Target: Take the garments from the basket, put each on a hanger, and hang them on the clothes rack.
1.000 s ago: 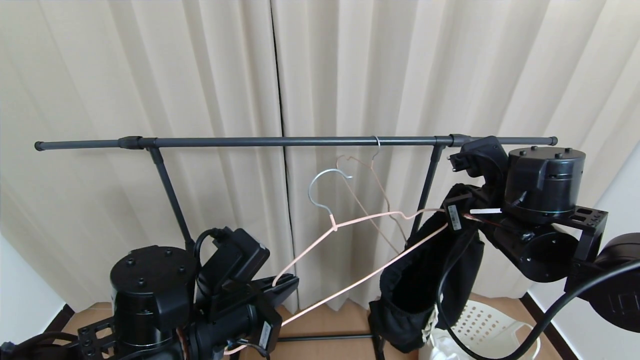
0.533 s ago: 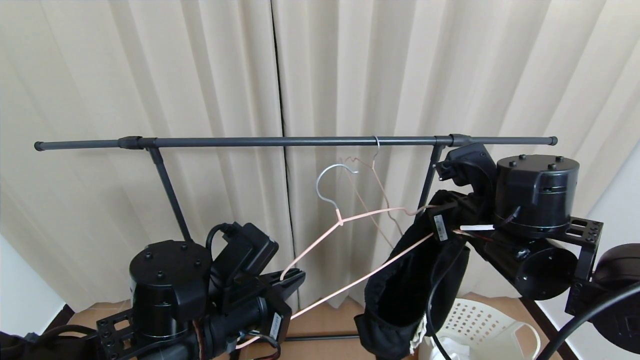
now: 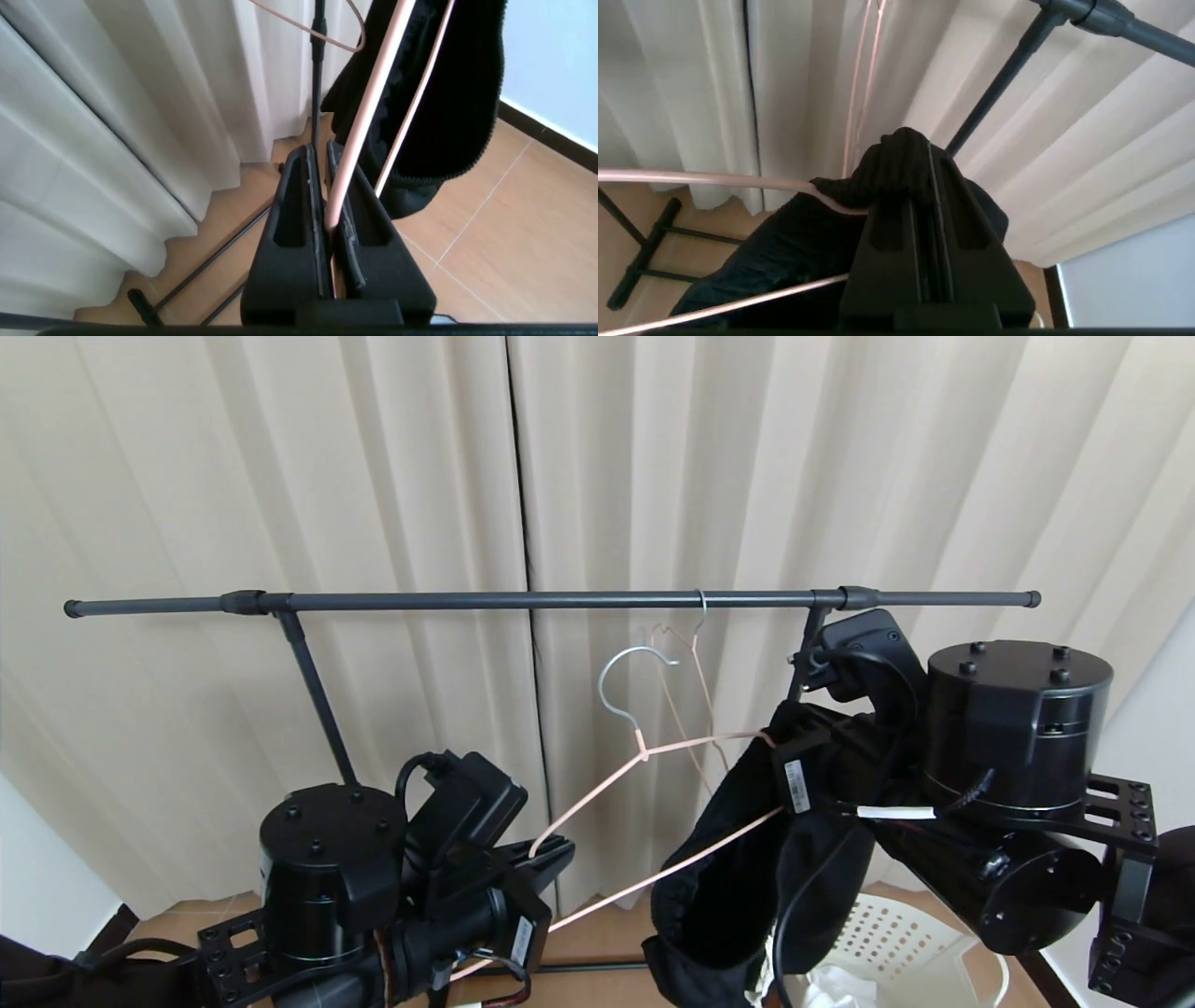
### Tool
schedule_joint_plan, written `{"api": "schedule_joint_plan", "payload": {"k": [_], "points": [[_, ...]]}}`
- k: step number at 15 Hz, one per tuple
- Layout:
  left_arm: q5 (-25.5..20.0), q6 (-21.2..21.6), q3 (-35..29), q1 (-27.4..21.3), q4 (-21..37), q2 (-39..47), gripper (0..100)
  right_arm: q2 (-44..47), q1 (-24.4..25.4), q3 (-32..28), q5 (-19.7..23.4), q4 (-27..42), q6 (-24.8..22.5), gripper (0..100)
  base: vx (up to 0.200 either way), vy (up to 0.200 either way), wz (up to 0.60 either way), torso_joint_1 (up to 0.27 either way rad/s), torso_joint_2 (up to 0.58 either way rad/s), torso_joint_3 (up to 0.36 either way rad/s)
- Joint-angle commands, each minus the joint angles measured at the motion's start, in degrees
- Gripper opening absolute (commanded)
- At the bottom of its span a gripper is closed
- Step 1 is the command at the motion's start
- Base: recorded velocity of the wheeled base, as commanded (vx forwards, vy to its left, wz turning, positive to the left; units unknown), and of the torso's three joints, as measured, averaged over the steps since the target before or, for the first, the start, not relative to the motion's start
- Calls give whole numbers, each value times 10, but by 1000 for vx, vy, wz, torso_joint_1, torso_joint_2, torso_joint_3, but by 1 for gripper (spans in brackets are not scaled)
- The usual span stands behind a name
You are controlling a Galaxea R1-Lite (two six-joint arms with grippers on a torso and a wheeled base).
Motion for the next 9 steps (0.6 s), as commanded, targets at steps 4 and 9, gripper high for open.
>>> {"api": "schedule_joint_plan", "payload": {"k": [4, 9], "points": [[0, 0, -7, 0, -26, 29, 0, 2, 63, -8, -3, -6, 33, 0, 0, 0, 0, 0, 0, 0], [1, 0, -8, -1, -27, 32, 0, 8, 119, -17, -4, -6, 76, 0, 0, 0, 0, 0, 0, 0]]}}
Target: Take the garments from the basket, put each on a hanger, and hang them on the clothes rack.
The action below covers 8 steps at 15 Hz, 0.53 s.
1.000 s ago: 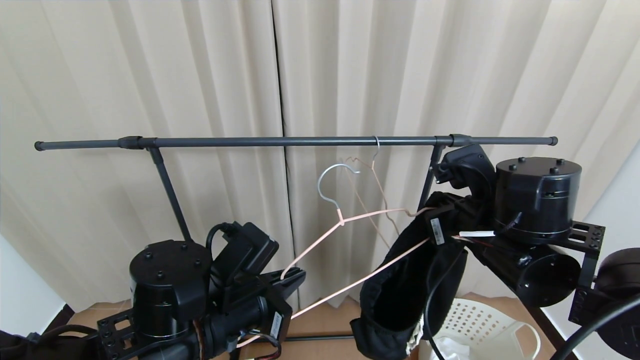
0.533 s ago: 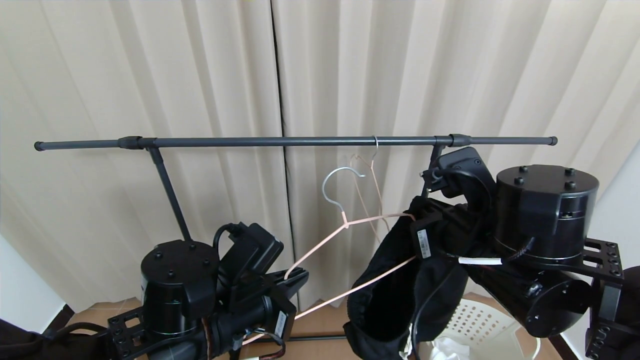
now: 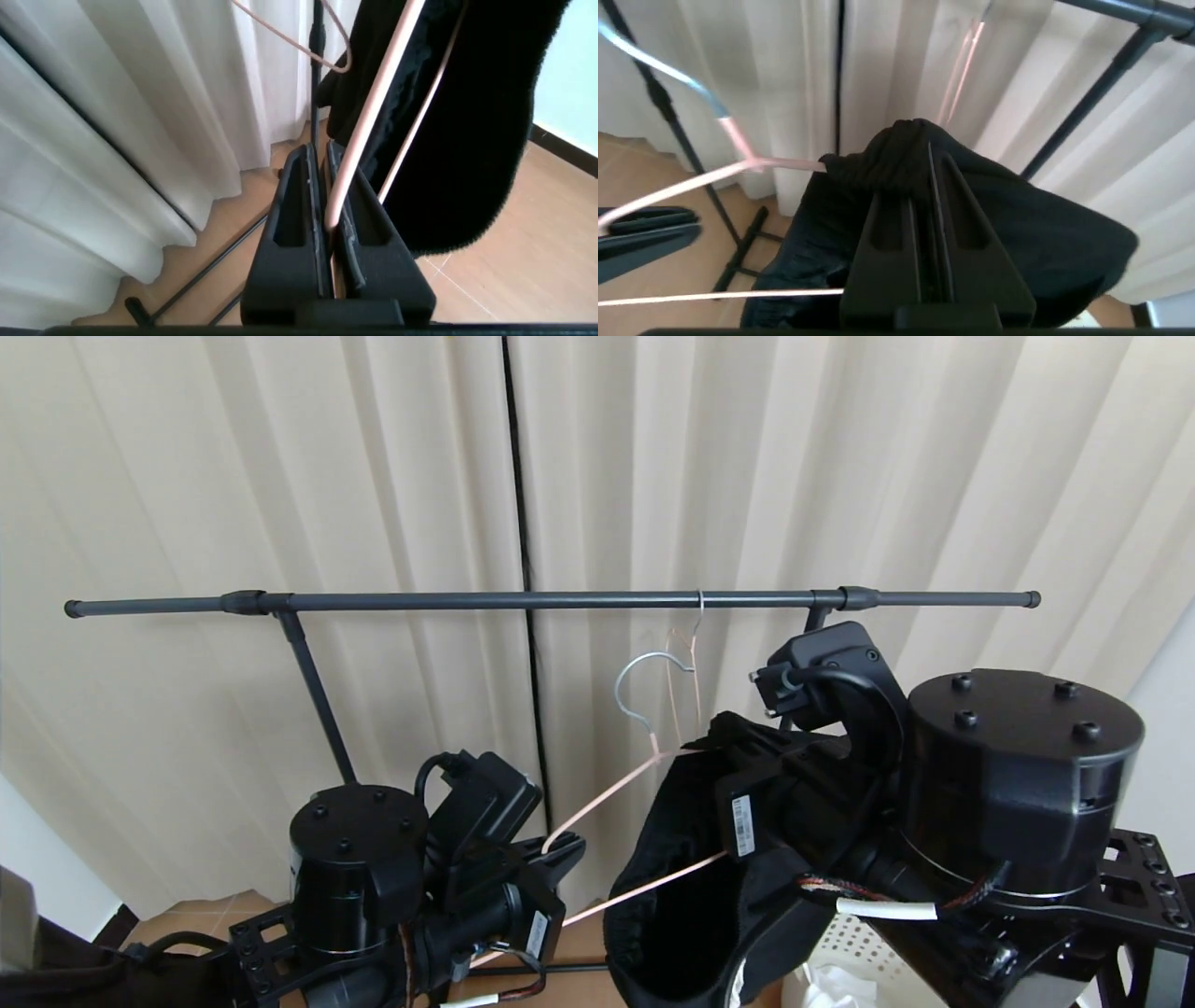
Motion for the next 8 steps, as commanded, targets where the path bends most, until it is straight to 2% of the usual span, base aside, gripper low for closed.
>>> {"api": "schedule_joint_plan", "payload": {"k": [1, 8], "points": [[1, 0, 1, 0, 0, 2, 0, 3, 25, -7, 0, -2, 13, 0, 0, 0, 0, 0, 0, 0], [10, -1, 8, 2, -22, -1, 0, -13, 36, -10, -7, -3, 23, 0, 0, 0, 0, 0, 0, 0]]}}
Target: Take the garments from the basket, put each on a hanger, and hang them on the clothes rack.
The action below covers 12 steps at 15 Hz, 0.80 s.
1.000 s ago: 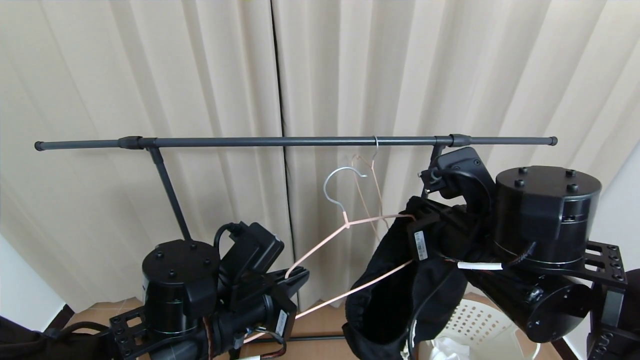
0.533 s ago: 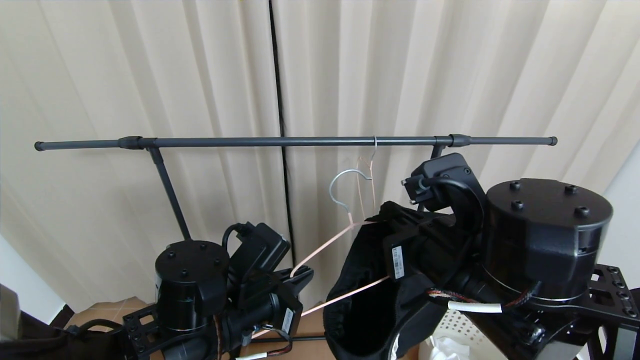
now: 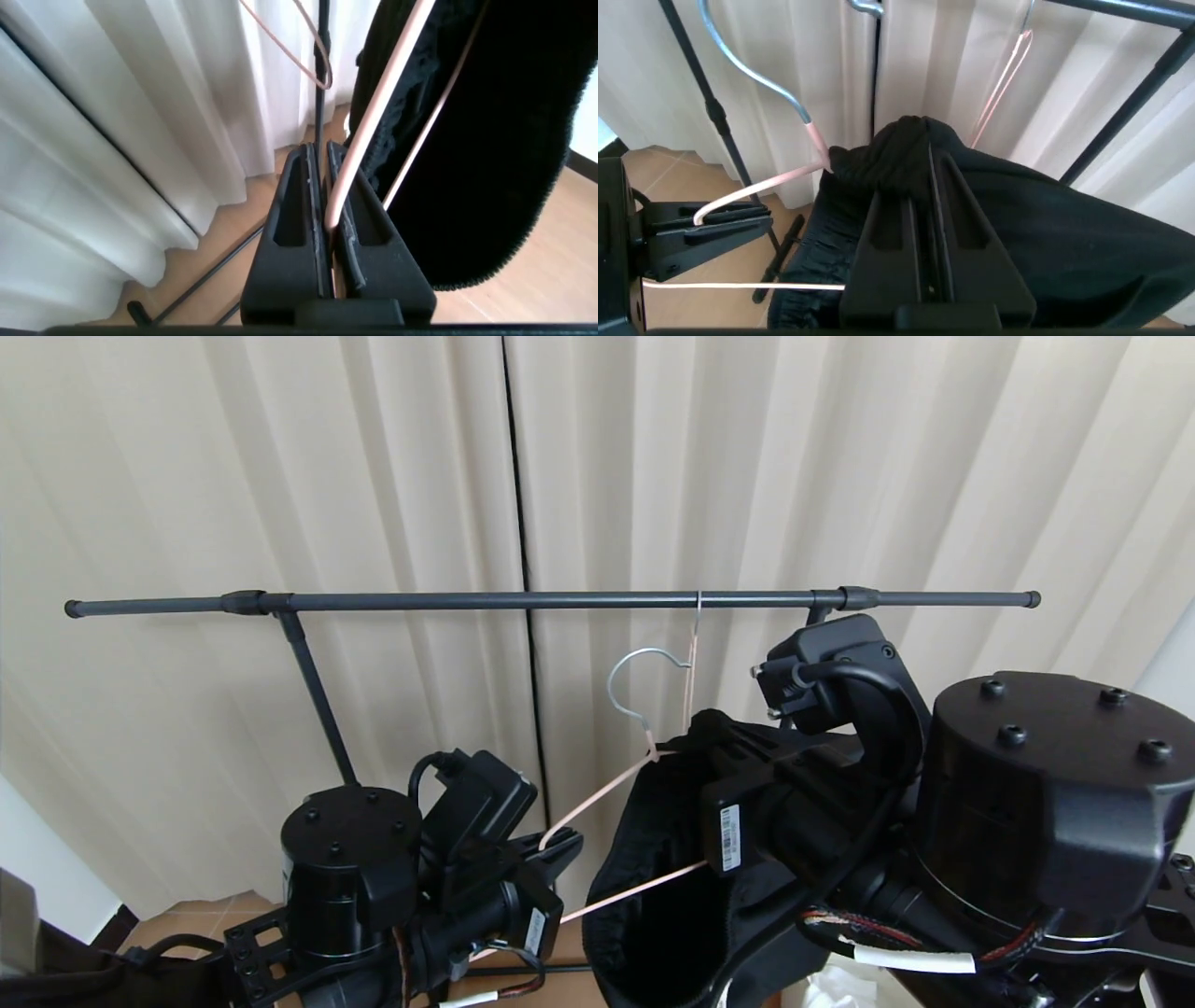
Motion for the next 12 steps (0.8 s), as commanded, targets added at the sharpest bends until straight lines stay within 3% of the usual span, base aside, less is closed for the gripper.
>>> {"api": "schedule_joint_plan", "payload": {"k": [1, 2, 7, 12], "points": [[1, -1, 1, 1, -2, -1, 0, -4, -1, -1, -1, -1, 0, 0, 0, 0, 0, 0, 0, 0], [1, 0, 1, 1, -2, -2, 0, -3, -2, -3, -1, -1, 1, 100, 0, 0, 0, 0, 0, 0], [0, -1, 1, 2, -3, -9, 0, -18, -37, -15, -15, -1, 1, 100, 0, 0, 0, 0, 0, 0], [0, -1, 7, 2, -3, -13, 0, -21, -38, -15, -13, 0, 1, 100, 0, 0, 0, 0, 0, 0]]}}
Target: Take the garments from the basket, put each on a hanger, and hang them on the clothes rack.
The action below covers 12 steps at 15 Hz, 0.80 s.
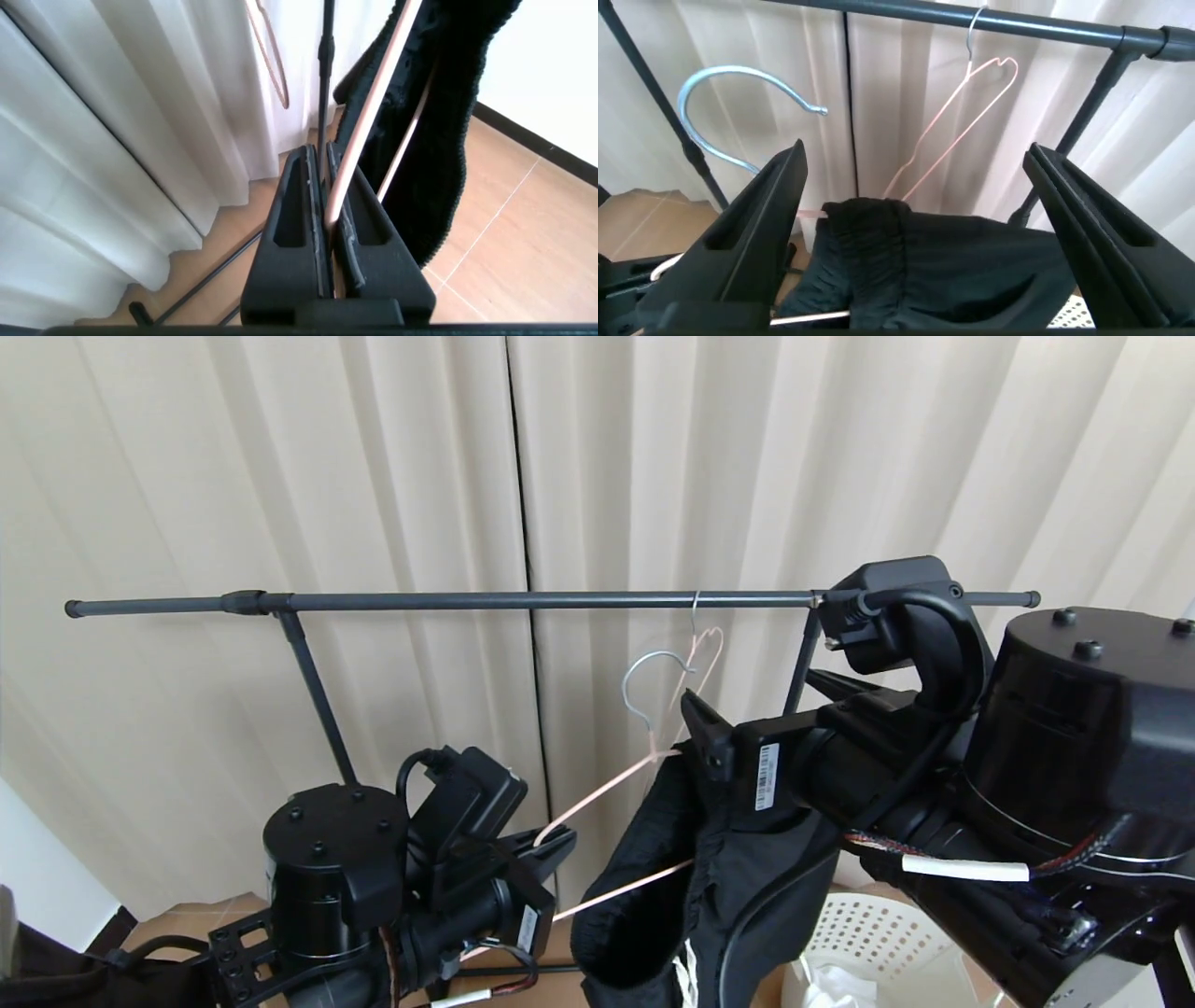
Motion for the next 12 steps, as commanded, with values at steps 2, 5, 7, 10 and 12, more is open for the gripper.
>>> {"api": "schedule_joint_plan", "payload": {"k": [2, 5, 7, 10, 12], "points": [[-1, -1, 2, 11, -3, -3, 0, -20, -1, 13, 4, 10, -6, 100, 0, 0, 0, 0, 0, 0], [-9, 1, 17, 26, -36, 1, 0, -53, -39, 54, 81, 11, -46, 100, 0, 0, 0, 0, 0, 0], [-53, 5, 23, 50, -43, 0, 0, -102, -90, 89, 173, 16, -97, 100, 0, 0, 0, 0, 0, 0], [-107, 27, 22, 89, -43, -2, 0, -156, -193, 71, 317, 119, -129, 100, 0, 0, 0, 0, 0, 0], [-139, 47, 28, 98, -43, -3, 0, -166, -245, 5, 430, 224, -172, 100, 0, 0, 0, 0, 0, 0]]}}
